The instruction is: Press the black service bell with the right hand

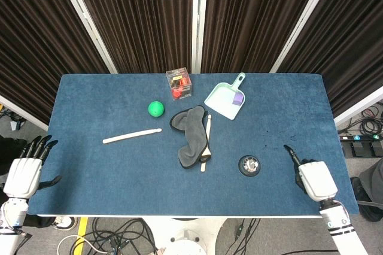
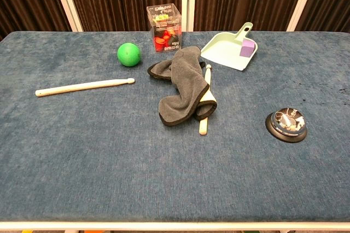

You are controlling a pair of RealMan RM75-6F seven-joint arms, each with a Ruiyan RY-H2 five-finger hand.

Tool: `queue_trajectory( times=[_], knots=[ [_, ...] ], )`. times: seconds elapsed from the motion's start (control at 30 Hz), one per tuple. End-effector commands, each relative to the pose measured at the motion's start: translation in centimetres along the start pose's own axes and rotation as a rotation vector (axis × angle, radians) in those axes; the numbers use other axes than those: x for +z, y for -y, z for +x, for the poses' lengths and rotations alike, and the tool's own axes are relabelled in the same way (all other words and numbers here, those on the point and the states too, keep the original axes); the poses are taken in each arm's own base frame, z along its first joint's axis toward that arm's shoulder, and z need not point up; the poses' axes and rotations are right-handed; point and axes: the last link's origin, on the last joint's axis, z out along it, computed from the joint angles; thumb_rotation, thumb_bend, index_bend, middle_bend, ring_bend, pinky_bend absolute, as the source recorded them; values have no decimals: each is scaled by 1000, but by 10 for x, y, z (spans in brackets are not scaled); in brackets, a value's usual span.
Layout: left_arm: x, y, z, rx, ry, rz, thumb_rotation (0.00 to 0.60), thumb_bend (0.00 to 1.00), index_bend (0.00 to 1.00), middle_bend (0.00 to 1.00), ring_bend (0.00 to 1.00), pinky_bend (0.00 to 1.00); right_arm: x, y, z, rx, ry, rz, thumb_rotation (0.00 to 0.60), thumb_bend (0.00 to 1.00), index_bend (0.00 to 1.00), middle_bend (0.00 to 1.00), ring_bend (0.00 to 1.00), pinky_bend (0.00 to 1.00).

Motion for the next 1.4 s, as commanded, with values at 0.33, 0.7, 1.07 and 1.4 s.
queue_trajectory(
  times=[0.33,0.7,1.07,1.4],
  knots=[
    [-3,3,-1,0,2,8,600,89,150,66,13,151,-6,17,-28,-28,91,67,600,1000,0,1000,854,827],
    [-2,6,-2,-4,9,15,600,89,150,67,13,151,11,36,-44,-55,166,99,600,1000,0,1000,854,827],
    [-2,11,-3,-11,13,24,600,89,150,67,13,151,19,51,-58,-93,212,118,600,1000,0,1000,854,827],
    [-1,15,-4,-19,16,33,600,89,150,66,13,151,25,55,-60,-92,205,120,600,1000,0,1000,853,827]
  ],
)
